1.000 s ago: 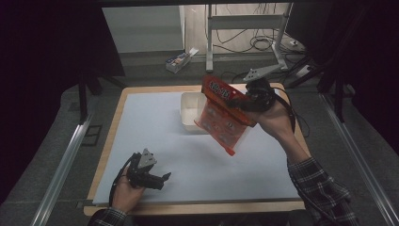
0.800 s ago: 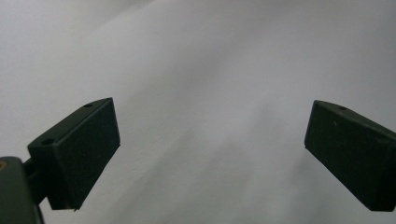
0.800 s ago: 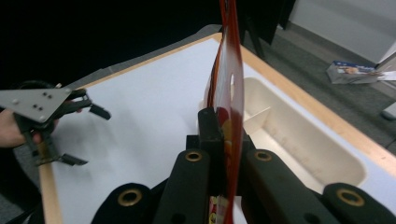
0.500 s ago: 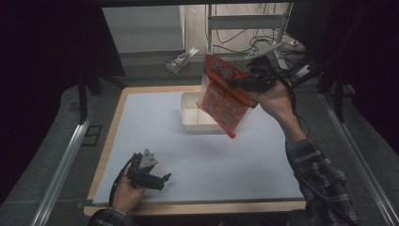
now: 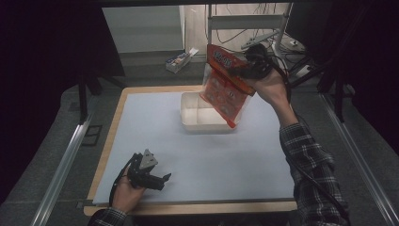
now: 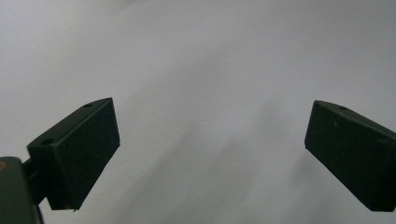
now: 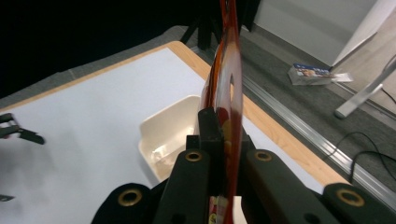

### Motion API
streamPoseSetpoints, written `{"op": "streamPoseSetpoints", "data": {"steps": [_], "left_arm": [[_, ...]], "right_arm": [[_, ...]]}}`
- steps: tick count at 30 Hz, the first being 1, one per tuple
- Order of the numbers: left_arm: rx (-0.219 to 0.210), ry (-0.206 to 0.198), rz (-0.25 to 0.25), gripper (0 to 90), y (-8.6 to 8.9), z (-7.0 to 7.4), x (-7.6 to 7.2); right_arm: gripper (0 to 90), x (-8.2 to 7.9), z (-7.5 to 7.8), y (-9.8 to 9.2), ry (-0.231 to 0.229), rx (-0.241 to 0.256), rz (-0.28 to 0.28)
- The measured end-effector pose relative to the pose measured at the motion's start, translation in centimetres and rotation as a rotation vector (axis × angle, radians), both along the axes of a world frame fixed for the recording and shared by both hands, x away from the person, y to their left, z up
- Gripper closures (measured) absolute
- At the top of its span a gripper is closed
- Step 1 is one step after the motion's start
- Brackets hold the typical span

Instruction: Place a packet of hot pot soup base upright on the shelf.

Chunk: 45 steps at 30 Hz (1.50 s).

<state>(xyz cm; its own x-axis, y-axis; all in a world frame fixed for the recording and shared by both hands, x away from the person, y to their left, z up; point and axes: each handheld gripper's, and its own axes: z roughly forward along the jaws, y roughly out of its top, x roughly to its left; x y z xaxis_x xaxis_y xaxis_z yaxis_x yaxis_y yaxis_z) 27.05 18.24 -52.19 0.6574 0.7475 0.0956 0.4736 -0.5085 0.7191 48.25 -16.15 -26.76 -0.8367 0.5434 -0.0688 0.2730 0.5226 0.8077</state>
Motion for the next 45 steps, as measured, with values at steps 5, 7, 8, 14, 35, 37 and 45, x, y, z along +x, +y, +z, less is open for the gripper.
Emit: {"op": "streamPoseSetpoints", "data": {"steps": [5,7,8,14,35,37,45], "left_arm": [[0.001,0.001,-0.001,3.0,0.0,0.0,0.0],[0.001,0.001,-0.001,3.0,0.0,0.0,0.0],[0.001,0.001,-0.001,3.0,-0.1,0.0,0.0],[0.005,0.000,-0.001,3.0,0.0,0.0,0.0],[0.010,0.001,-0.004,3.0,-0.1,-0.1,0.0],[0.013,0.001,-0.005,3.0,-0.1,-0.1,0.0],[0.013,0.003,-0.005,3.0,-0.2,-0.2,0.0]], "right_arm": [[89.0,1.3,-0.4,0.0,-0.006,-0.010,-0.016],[89.0,1.8,-0.5,0.0,-0.008,-0.014,-0.021],[89.0,2.0,-0.6,0.0,-0.011,-0.017,-0.022],[89.0,3.5,-1.4,0.5,-0.014,-0.049,-0.020],[89.0,6.0,-4.5,2.3,0.063,-0.121,0.004],[88.9,6.4,-5.4,2.6,0.084,-0.132,0.005],[87.9,7.2,-6.4,3.1,0.112,-0.123,-0.003]]}}
